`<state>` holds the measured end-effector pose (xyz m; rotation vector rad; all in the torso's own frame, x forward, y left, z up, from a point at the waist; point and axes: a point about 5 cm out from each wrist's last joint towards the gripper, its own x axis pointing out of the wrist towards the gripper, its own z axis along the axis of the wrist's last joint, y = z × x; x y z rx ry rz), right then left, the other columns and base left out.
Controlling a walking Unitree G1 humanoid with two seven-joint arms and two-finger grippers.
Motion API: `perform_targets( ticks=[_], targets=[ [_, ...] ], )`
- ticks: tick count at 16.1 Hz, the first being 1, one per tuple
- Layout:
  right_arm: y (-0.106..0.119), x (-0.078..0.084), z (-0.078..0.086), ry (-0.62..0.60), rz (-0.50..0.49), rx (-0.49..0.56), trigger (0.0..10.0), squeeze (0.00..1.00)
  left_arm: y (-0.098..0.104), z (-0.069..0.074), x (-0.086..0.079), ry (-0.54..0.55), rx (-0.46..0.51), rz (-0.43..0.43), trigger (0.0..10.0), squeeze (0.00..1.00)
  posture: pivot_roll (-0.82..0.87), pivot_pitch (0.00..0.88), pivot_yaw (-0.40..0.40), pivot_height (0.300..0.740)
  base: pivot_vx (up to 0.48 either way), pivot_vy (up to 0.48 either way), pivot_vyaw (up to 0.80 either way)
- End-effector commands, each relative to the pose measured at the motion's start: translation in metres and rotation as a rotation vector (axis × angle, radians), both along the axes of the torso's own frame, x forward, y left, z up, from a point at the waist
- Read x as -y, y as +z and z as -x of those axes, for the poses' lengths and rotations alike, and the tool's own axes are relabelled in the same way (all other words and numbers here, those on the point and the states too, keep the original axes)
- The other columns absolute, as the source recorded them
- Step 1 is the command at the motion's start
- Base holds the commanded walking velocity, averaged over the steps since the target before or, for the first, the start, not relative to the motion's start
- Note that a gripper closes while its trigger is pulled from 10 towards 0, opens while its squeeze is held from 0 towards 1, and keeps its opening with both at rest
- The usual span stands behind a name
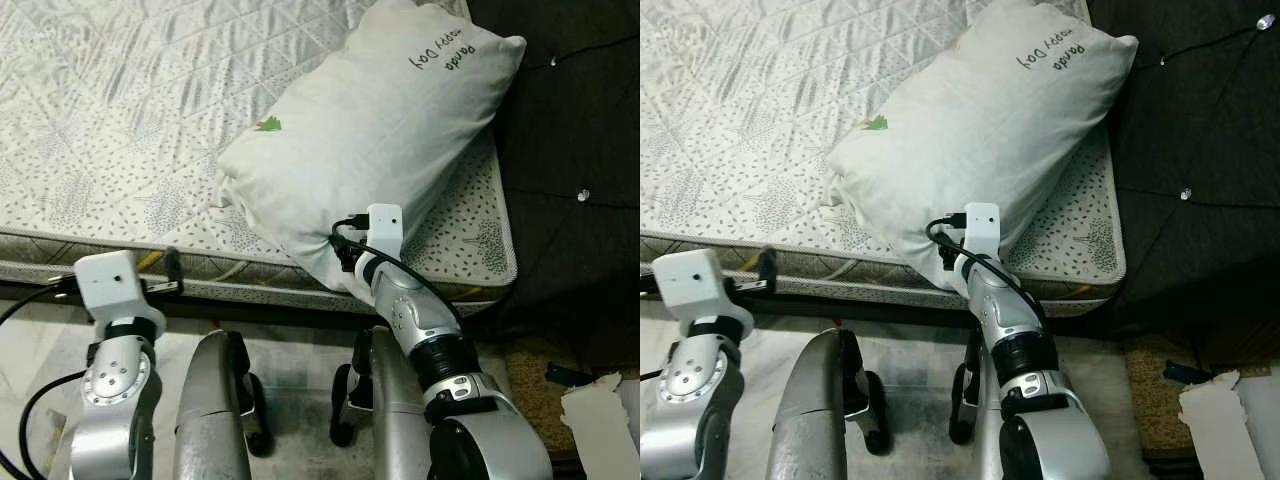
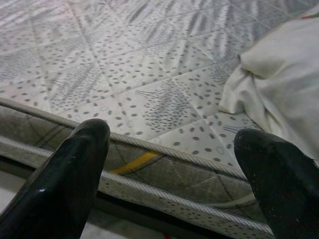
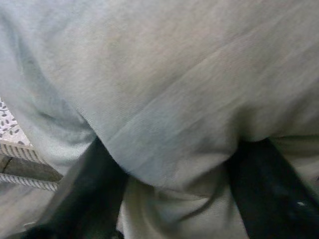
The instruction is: Clean up the room
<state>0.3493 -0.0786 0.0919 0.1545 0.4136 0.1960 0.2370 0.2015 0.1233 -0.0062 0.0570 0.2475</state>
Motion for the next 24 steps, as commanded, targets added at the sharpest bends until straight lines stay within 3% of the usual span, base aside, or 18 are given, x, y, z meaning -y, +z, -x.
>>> perform_targets(
  ticks=[1, 4, 8, 11, 12, 15, 16, 20, 23, 24],
  targets=[
    [0.003, 0.011, -0.005, -0.044, 0.003, 0.019, 0.0, 0.0, -0.002, 0.002, 0.001, -0.006, -0.02, -0.002, 10.0, 0.0, 0.15, 0.307, -0.076, 0.611, 0.0, 0.0, 0.0],
    [0.008, 0.042, -0.015, -0.118, 0.045, 0.05, 0.0, 0.0, 0.0, -0.009, 0.006, -0.03, -0.009, 0.003, 10.0, 0.0, 0.13, 0.293, -0.067, 0.611, 0.0, 0.0, 0.0],
    [0.015, 0.066, -0.026, -0.185, 0.068, 0.061, 0.0, 0.0, -0.001, -0.012, 0.008, -0.039, -0.007, 0.009, 10.0, 0.0, 0.14, 0.279, -0.065, 0.611, 0.0, 0.0, 0.0],
    [0.034, 0.099, -0.037, -0.278, 0.097, 0.108, 0.0, 0.0, -0.001, -0.012, 0.014, -0.049, -0.006, 0.019, 10.0, 0.0, 0.14, 0.269, -0.065, 0.611, 0.0, 0.0, 0.0],
    [0.036, 0.102, -0.038, -0.286, 0.097, 0.113, 0.0, 0.0, -0.001, -0.012, 0.015, -0.05, -0.006, 0.02, 10.0, 0.0, 0.14, 0.269, -0.064, 0.611, 0.0, 0.0, 0.0],
    [0.074, 0.144, -0.048, -0.409, 0.148, 0.217, 0.0, 0.0, 0.0, -0.016, 0.012, -0.048, 0.001, 0.018, 10.0, 0.0, 0.14, 0.259, -0.06, 0.611, 0.0, 0.0, 0.0],
    [0.079, 0.15, -0.048, -0.429, 0.158, 0.235, 0.0, 0.0, 0.0, -0.016, 0.012, -0.048, 0.001, 0.017, 10.0, 0.0, 0.14, 0.258, -0.06, 0.611, 0.0, 0.0, 0.0],
    [0.115, 0.21, -0.038, -0.611, 0.309, 0.381, 0.0, 0.0, -0.002, -0.018, 0.014, -0.05, 0.0, 0.018, 10.0, 0.0, 0.12, 0.243, -0.049, 0.611, 0.0, 0.0, 0.0],
    [0.1, 0.232, -0.023, -0.64, 0.399, 0.372, 0.0, 0.0, -0.006, -0.018, 0.019, -0.062, -0.01, 0.022, 10.0, 0.0, 0.1, 0.238, -0.042, 0.611, 0.0, 0.0, 0.0],
    [0.078, 0.238, -0.012, -0.623, 0.436, 0.33, 0.0, 0.0, -0.007, -0.02, 0.02, -0.067, -0.013, 0.023, 10.0, 0.0, 0.09, 0.234, -0.044, 0.611, 0.0, 0.0, 0.0]
  ],
)
